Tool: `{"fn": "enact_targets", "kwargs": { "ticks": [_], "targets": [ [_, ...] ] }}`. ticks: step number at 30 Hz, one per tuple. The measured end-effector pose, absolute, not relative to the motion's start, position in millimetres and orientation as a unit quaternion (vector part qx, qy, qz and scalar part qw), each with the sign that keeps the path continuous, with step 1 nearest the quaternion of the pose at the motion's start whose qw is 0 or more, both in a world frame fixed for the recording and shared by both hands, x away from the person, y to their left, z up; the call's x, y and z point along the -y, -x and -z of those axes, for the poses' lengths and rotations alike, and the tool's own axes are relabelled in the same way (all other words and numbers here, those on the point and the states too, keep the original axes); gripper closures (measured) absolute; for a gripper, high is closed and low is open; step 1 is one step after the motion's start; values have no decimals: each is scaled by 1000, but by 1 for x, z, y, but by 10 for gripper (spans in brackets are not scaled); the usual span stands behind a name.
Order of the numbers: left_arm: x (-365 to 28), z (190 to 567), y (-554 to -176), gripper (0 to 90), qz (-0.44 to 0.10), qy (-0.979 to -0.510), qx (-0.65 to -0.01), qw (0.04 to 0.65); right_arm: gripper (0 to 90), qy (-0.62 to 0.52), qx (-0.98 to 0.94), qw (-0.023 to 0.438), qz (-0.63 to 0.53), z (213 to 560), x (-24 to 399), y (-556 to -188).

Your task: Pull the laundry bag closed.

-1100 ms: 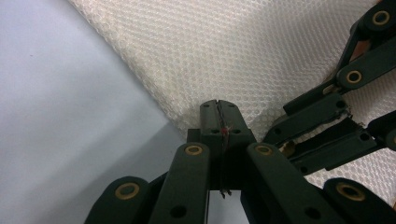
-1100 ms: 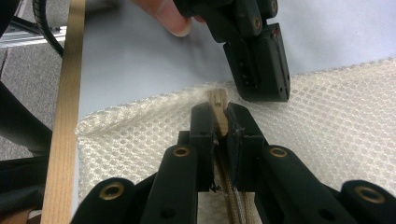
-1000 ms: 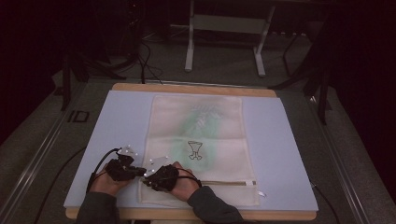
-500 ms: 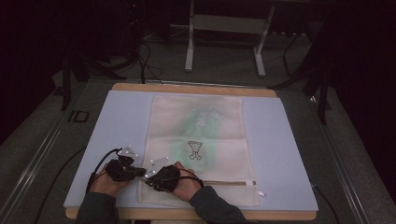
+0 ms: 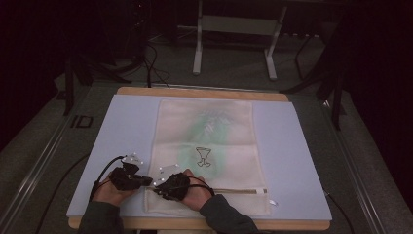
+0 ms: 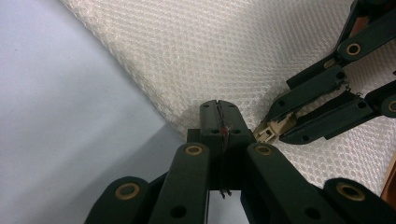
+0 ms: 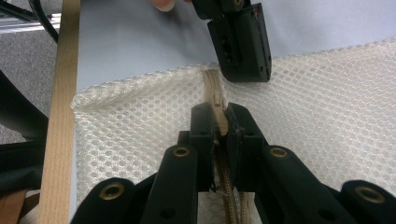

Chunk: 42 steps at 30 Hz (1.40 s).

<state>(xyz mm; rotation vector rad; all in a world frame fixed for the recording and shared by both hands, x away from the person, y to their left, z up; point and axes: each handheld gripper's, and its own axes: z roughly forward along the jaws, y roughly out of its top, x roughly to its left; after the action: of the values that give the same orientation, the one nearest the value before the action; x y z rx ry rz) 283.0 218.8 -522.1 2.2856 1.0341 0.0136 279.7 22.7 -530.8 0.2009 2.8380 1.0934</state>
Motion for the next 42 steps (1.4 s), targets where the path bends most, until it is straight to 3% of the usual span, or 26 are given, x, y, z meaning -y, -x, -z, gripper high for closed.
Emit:
{"fn": "enact_targets", "kwargs": {
  "ticks": [42],
  "targets": [
    [-219,523,-281,898,-16,-869,-383,313,821,-57,-936,58,-342,524,-8,-276]
  ]
}}
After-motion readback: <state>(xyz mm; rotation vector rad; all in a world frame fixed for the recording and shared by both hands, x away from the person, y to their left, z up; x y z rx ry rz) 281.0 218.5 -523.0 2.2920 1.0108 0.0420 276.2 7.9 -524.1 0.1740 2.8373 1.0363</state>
